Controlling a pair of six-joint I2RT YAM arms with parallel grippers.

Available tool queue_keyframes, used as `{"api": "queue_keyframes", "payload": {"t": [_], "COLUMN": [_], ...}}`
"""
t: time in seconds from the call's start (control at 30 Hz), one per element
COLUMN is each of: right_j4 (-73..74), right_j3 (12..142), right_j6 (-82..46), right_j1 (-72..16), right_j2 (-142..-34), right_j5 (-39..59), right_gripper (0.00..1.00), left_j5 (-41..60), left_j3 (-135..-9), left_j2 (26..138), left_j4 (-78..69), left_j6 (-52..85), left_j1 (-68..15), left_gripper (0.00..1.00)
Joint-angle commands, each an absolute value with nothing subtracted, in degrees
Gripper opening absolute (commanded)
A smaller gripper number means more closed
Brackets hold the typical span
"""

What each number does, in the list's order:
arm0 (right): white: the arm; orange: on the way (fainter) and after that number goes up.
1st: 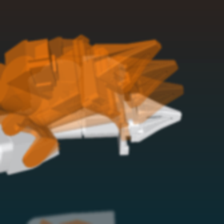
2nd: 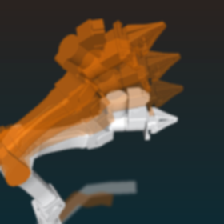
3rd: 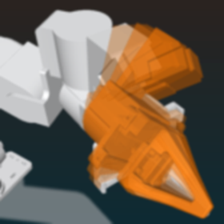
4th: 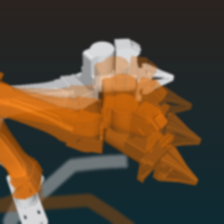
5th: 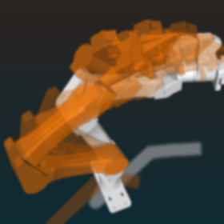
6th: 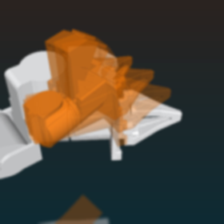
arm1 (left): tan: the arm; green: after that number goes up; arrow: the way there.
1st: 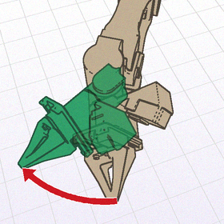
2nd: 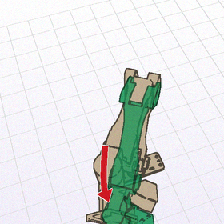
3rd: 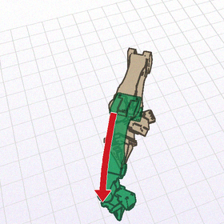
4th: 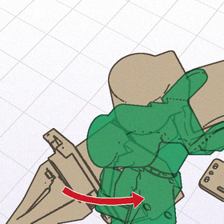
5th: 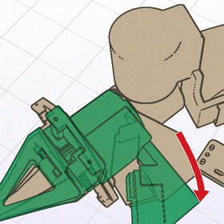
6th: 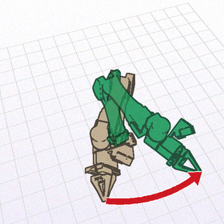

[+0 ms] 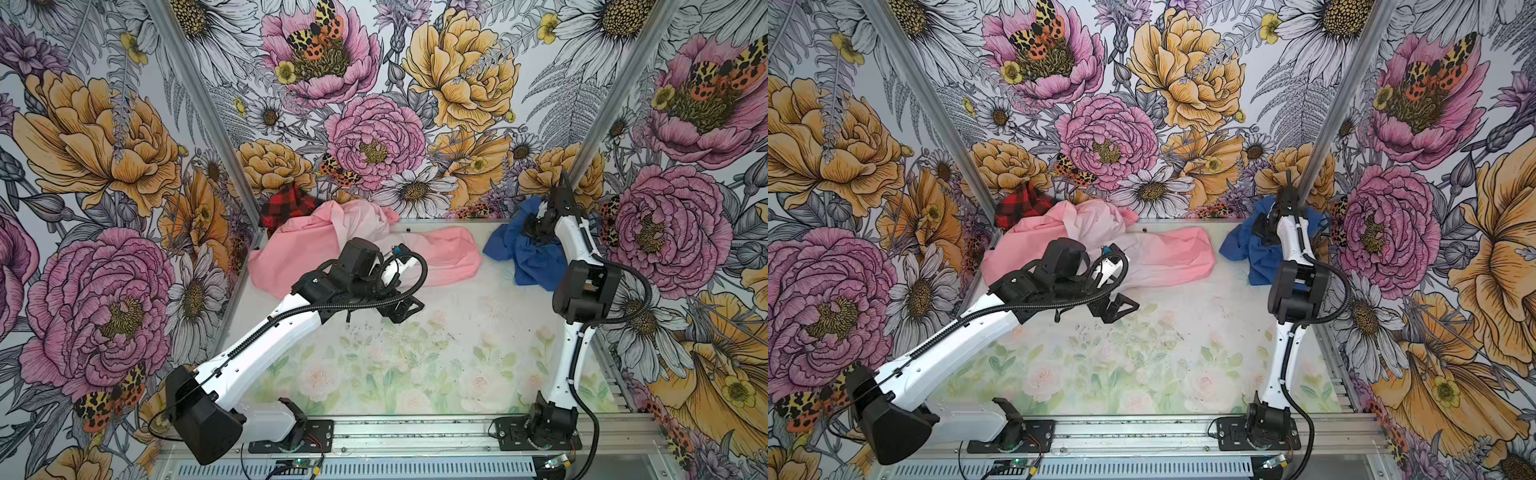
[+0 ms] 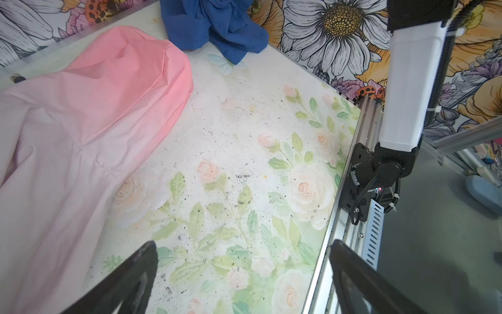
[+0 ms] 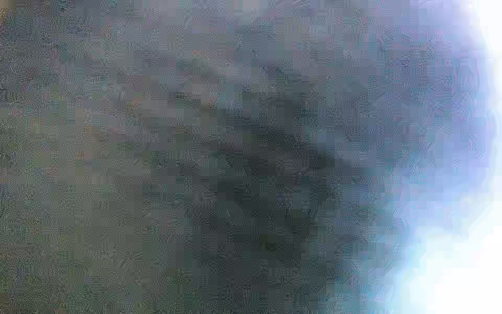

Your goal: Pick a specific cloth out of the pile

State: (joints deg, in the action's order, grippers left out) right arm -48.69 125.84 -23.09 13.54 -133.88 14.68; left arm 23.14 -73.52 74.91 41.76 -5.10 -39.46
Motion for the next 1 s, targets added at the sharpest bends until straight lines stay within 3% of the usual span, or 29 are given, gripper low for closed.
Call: {"api": "queue_keyframes", "payload": {"t": [0.0, 0.23, 0.33, 0.7, 0.8, 0.9, 0.97], "right_j4": [-41.2, 8.4, 11.1, 3.6, 0.0, -2.3, -5.2], "right_j3": [121.8, 85.3, 80.7, 66.5, 66.0, 65.5, 64.8], "right_j6": [-28.3, -57.4, -60.5, -58.2, -53.9, -51.8, -50.8], "right_j1": [12.9, 18.3, 19.4, 21.4, 21.4, 21.4, 21.3], "right_j2": [-131.8, -121.7, -122.3, -115.6, -112.4, -108.6, -105.4], "right_j5": [25.1, 41.0, 42.4, 32.1, 30.0, 28.5, 26.1], "right_gripper": [0.00, 0.00, 0.00, 0.00, 0.27, 0.64, 0.75], "left_j5": [22.6, 22.4, 20.1, 17.3, 17.3, 17.4, 17.4], "left_j3": [-75.4, -75.7, -76.1, -76.0, -75.9, -75.1, -74.9], "left_j2": [75.5, 76.2, 75.8, 75.5, 74.8, 73.9, 73.3], "left_j4": [41.0, 41.0, 40.6, 35.7, 35.7, 35.3, 35.2], "left_j6": [-5.6, -5.8, -5.7, -3.7, -3.9, -3.8, -3.7], "left_j1": [-39.5, -40.9, -42.5, -45.9, -46.6, -46.6, -46.6], "left_gripper": [0.99, 0.99, 0.99, 0.99, 0.99, 0.99, 0.99]}}
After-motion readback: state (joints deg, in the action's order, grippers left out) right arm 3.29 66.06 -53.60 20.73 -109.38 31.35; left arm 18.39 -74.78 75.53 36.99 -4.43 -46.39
